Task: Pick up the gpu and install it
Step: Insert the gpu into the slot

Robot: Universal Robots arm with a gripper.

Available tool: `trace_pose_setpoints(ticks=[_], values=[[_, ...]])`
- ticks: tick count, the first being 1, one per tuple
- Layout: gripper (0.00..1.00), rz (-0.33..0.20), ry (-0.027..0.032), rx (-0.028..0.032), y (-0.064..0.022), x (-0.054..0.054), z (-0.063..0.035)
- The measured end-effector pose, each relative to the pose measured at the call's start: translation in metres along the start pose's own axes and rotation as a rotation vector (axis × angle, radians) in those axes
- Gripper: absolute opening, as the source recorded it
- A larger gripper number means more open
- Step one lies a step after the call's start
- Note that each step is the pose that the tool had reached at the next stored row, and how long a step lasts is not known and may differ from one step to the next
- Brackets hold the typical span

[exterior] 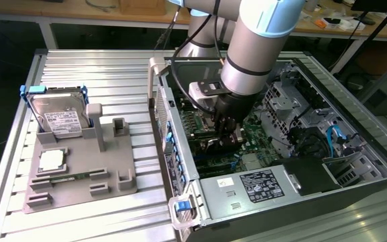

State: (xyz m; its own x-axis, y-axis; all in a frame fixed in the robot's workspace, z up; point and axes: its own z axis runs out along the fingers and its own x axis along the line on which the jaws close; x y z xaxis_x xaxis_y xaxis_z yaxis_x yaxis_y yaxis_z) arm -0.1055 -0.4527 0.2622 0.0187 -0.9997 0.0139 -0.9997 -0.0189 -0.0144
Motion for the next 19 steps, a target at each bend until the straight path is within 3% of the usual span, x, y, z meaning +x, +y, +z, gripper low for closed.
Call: trace_pose_setpoints(ticks=[19], values=[[0.27,0.0,-0.0005,0.0013,-0.0001,0.0,-0.0007]])
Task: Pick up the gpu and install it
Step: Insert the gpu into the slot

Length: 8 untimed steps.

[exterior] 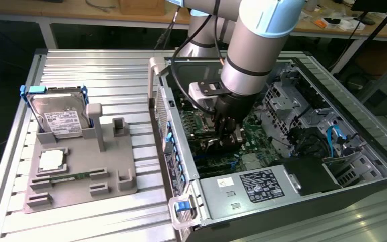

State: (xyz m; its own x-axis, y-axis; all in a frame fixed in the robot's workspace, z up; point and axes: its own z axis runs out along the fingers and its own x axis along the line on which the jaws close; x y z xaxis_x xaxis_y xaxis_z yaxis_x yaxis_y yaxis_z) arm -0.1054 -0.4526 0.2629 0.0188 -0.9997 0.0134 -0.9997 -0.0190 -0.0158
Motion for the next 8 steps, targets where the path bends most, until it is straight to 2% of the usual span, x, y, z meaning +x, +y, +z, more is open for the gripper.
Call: trace_pose_setpoints(ticks=[8], values=[[0.27,0.0,0.0004,-0.0003,0.0,0.0,-0.0024]])
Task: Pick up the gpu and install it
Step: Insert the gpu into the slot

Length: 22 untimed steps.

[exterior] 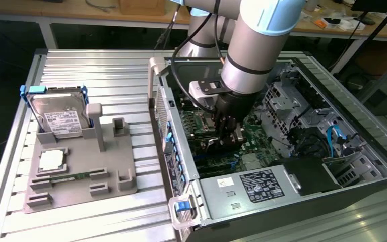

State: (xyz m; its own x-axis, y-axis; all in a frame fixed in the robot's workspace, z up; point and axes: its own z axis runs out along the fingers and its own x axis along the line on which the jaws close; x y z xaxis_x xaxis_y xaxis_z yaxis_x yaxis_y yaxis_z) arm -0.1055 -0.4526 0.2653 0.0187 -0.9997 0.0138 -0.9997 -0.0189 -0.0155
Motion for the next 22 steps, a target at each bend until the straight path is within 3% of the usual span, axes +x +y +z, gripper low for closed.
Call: trace_pose_setpoints(ticks=[22], values=[[0.27,-0.014,-0.0002,0.0002,0.0,0.0,0.0009]])
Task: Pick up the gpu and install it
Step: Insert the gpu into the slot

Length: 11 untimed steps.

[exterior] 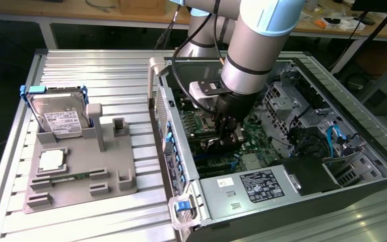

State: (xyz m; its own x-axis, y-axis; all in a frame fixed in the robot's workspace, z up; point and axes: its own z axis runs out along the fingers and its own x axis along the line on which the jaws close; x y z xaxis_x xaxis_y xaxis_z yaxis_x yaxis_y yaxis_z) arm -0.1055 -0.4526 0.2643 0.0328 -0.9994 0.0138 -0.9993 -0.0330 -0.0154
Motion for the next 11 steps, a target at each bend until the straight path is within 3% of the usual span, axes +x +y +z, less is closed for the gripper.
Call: trace_pose_setpoints(ticks=[11], values=[[0.27,0.0,-0.0006,0.0001,-0.0001,-0.0036,0.0002]])
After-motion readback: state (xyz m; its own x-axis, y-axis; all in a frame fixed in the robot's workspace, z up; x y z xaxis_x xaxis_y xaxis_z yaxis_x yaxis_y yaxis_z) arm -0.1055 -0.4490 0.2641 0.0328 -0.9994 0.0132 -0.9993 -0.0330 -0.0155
